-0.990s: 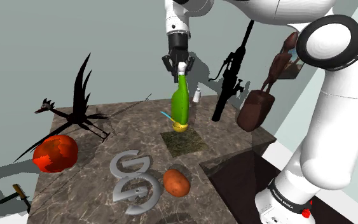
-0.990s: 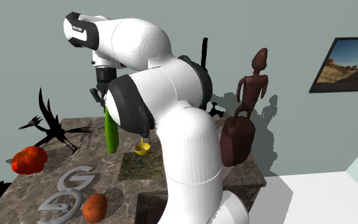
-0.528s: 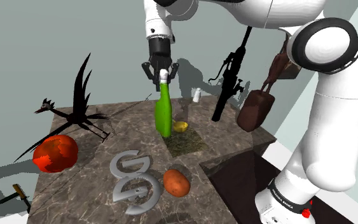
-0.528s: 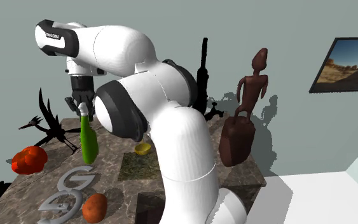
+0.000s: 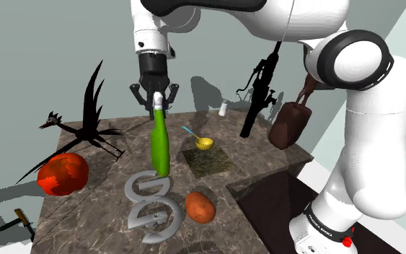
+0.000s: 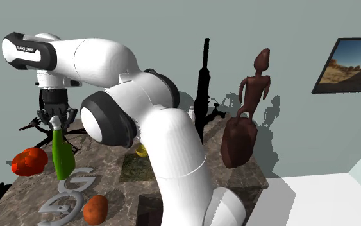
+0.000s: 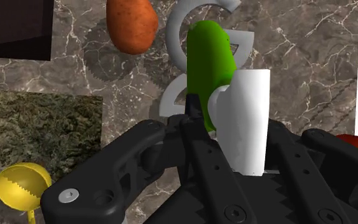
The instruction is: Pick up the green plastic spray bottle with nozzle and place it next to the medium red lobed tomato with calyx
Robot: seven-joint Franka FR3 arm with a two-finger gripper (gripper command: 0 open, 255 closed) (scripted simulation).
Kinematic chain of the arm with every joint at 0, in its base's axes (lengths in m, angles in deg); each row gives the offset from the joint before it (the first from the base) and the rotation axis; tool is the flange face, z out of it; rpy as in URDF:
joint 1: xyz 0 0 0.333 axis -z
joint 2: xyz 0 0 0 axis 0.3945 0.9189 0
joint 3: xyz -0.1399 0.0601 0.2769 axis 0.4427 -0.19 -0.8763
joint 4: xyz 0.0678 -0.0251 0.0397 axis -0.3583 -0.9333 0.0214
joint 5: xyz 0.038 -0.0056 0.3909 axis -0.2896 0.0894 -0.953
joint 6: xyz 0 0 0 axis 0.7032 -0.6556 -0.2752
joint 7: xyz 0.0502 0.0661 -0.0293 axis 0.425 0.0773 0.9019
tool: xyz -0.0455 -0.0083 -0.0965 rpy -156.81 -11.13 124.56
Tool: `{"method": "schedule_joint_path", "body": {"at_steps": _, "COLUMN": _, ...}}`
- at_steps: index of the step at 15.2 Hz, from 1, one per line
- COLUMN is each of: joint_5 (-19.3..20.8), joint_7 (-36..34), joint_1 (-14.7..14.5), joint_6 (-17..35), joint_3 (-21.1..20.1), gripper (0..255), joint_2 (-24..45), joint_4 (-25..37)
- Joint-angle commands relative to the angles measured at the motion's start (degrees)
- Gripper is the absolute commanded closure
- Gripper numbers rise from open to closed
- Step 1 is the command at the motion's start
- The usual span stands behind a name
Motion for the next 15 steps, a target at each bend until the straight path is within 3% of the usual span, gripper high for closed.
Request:
{"method": "schedule_joint_path", "body": {"at_steps": 1, "joint_5": 0.0, "joint_7": -2.5, "joint_1": -1.8, "joint_6": -0.2, "joint_3": -0.7, "gripper": 255, "joint_2": 2.6, "joint_4": 3.6}}
{"method": "schedule_joint_path", "body": {"at_steps": 6, "joint_5": 0.7, "joint_7": -8.2, "joint_1": -6.9, "joint_6": -0.5, "joint_3": -2.0, "gripper": 255, "joint_2": 10.5, "joint_4": 13.6}}
{"method": "schedule_joint_path", "body": {"at_steps": 10, "joint_5": 1.7, "joint_7": -12.7, "joint_1": -11.4, "joint_6": -3.2, "joint_3": -2.6, "gripper": 255, "joint_2": 19.4, "joint_4": 26.5}}
{"method": "schedule_joint_path", "body": {"at_steps": 15, "joint_5": 1.5, "joint_7": -11.1, "joint_1": -10.8, "joint_6": 1.8, "joint_3": -2.4, "gripper": 255, "joint_2": 17.3, "joint_4": 19.3}}
